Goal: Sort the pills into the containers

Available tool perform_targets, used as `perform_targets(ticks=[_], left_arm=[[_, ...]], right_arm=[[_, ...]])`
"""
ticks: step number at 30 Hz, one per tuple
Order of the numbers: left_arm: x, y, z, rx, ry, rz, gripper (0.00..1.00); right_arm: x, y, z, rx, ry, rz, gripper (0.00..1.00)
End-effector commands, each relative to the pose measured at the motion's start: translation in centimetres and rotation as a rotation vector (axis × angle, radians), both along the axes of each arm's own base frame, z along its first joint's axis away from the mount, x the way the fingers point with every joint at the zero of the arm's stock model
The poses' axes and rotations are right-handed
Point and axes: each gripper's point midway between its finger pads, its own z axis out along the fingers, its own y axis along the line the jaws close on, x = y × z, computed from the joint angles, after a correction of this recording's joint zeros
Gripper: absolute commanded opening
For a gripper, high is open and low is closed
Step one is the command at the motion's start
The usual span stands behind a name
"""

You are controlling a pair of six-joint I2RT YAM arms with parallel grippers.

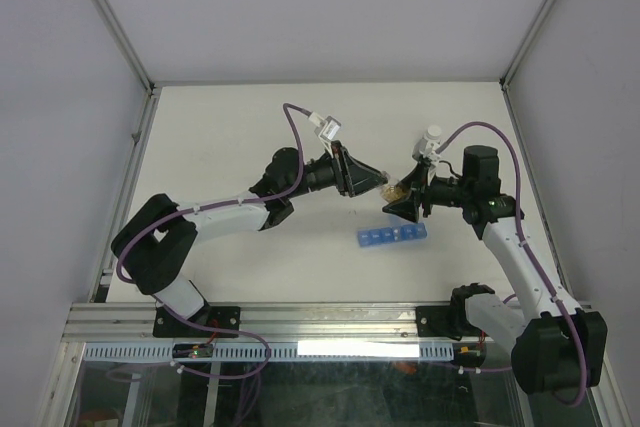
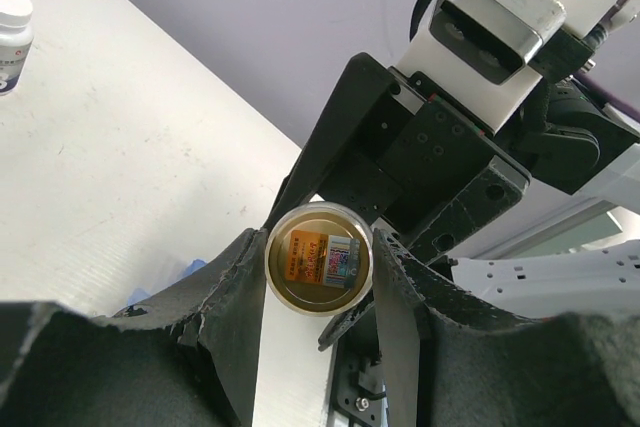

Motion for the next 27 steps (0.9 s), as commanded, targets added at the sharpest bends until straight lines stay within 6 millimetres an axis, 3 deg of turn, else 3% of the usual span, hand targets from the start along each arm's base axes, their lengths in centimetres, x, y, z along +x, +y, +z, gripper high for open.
perform_targets(ticks=[1,8,14,20,27], left_arm=[[-2.8,-0.5,1.7,-0.015,-0.095,-0.091,0.29],[-5.5,0.0,1.0,-0.006,-0.253,-0.285,0.27],[-5.4,-0.3,-1.2,0.127,-0.403,-0.377,0.26],[-5.4,0.3,-2.1,0.137,-0.594,-0.479,0.26],[-3.1,0.5,-0.4,0.114,-0.626,-0.461,0.31]], right_arm=[[0.7,0.7,3.8,0.069,-0.103,0.040,0.00],[-0.4,0.7,4.5,0.112,-0.141,0.085,0.00],[-0.5,0.7,4.6,0.116,-0.145,0.095,0.00],[-0.9,0.7,5.0,0.128,-0.156,0.113,0.00],[-1.1,0.6,5.2,0.130,-0.170,0.116,0.00]])
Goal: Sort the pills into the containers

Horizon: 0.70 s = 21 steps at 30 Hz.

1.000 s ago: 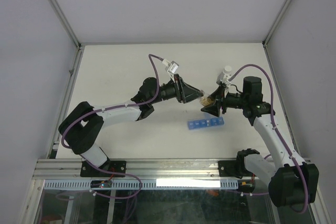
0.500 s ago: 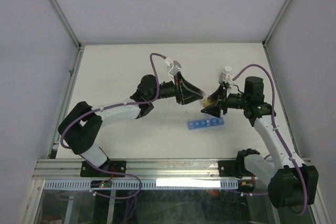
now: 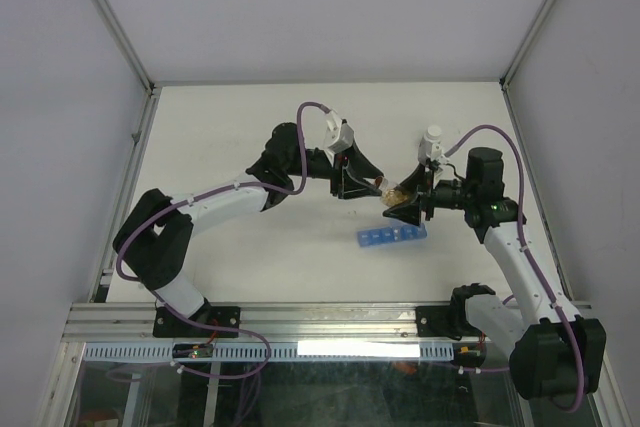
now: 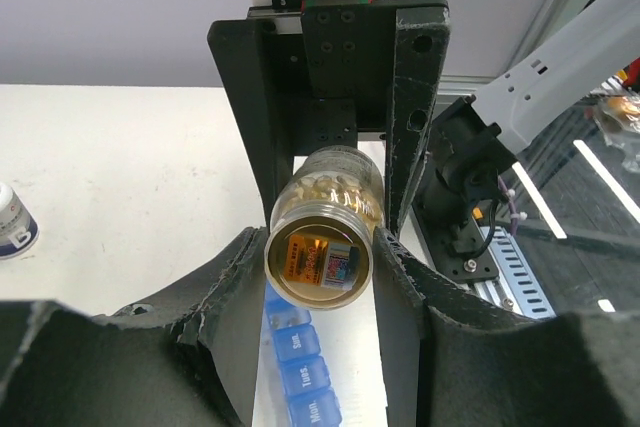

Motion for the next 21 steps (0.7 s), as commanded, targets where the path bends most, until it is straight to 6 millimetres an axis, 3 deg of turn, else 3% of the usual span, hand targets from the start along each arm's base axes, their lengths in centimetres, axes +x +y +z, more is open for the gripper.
perform_targets(ticks=[1,9,15,21], left_arm=[[-0.4,-0.1,-1.0,0.037,-0.017,-0.075,0.34],[0.4,-0.1,1.6,-0.038,-0.006,-0.001,0.57],[-0.3,0.7,3.4,-0.100,-0.025,0.017,0.78],[0.1,1.5,2.9,-0.101,-0.051,0.099,0.99]], right_arm=[[0.6,0.1,3.7,0.041,-0.172,0.027,0.00],[0.6,0.1,3.6,0.038,-0.174,0.025,0.00],[0.7,0.1,3.5,0.037,-0.172,0.026,0.00],[0.5,0.1,3.6,0.039,-0.173,0.032,0.00]])
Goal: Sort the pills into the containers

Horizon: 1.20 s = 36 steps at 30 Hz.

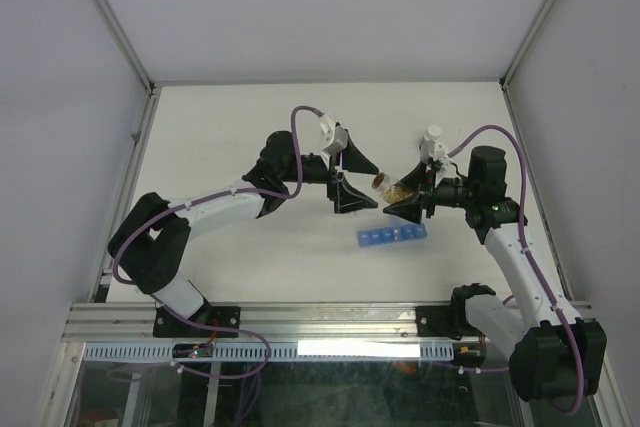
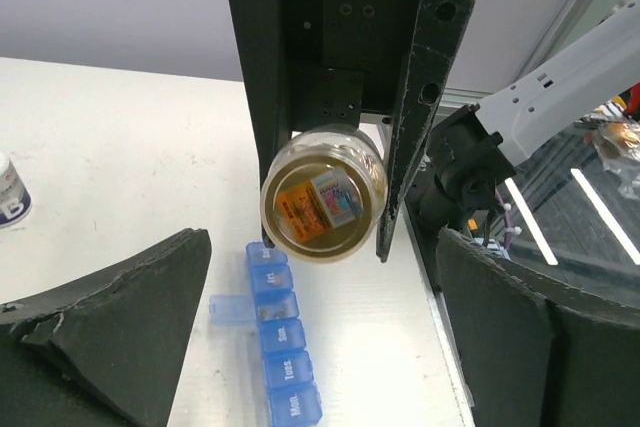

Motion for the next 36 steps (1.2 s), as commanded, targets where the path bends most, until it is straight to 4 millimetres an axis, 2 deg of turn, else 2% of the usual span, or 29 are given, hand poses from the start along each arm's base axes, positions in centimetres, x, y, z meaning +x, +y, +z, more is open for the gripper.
perform_targets(ticks=[1,8,9,11,16,18,22,26,32,36], left_arm=[[0.2,1.1,3.2,-0.084,-0.107,0.080,0.99],[0.3,2.8,3.0,-0.115,-0.027,0.187,0.99],[0.4,3.3,2.9,-0.122,0.016,0.208,0.99],[0.1,4.3,4.1,-0.155,0.091,0.232,0.99],[-0.5,5.4,5.4,-0.204,0.307,0.269,0.99],[0.0,5.7,5.5,-0.216,0.397,0.313,0.94],[1.1,5.3,4.7,-0.146,0.498,0.434,0.86],[1.1,4.2,5.2,-0.089,0.467,0.515,0.86],[1.0,2.3,5.5,-0.037,0.454,0.510,0.84],[0.9,1.4,5.7,-0.030,0.458,0.480,0.78]], right_arm=[[0.2,0.1,2.6,0.025,-0.112,0.029,0.00],[0.1,0.1,2.7,0.021,-0.119,0.029,0.00],[0.1,0.1,2.7,0.021,-0.119,0.030,0.00],[0.1,0.1,2.7,0.020,-0.121,0.028,0.00],[0.2,0.0,2.6,0.018,-0.117,0.025,0.00],[0.3,0.0,2.5,0.018,-0.117,0.023,0.00],[0.3,-0.1,2.5,0.017,-0.116,0.020,0.00],[0.3,-0.1,2.5,0.017,-0.117,0.019,0.00],[0.4,-0.2,2.5,0.016,-0.116,0.016,0.00],[0.4,-0.2,2.5,0.017,-0.114,0.014,0.00]])
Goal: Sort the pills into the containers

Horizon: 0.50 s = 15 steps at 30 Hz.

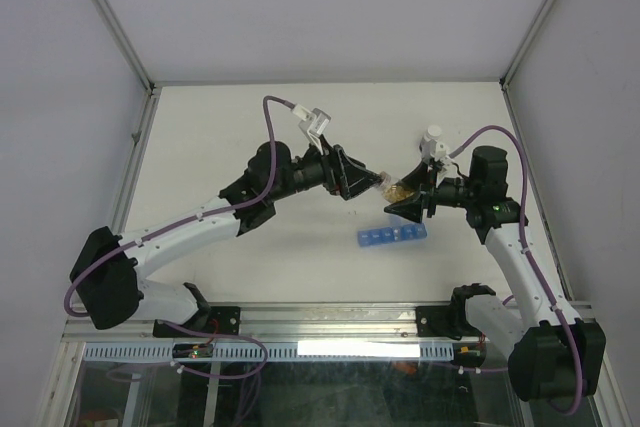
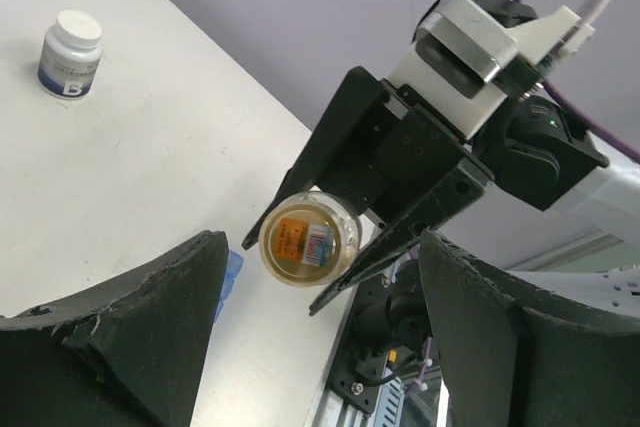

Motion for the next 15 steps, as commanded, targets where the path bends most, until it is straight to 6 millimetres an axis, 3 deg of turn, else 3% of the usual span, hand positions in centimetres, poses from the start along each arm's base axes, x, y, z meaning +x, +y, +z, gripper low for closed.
perform_targets(ticks=[1,15], left_arm=[[0.3,-1.0,0.9,0.009,-0.016,-0.007,0.77],[-0.7,-2.8,0.5,0.028,-0.013,-0.082,0.59]], right_arm=[[0.2,0.0,2.5,0.018,-0.101,0.022,0.00],[0.2,0.0,2.5,0.019,-0.102,0.021,0.00]])
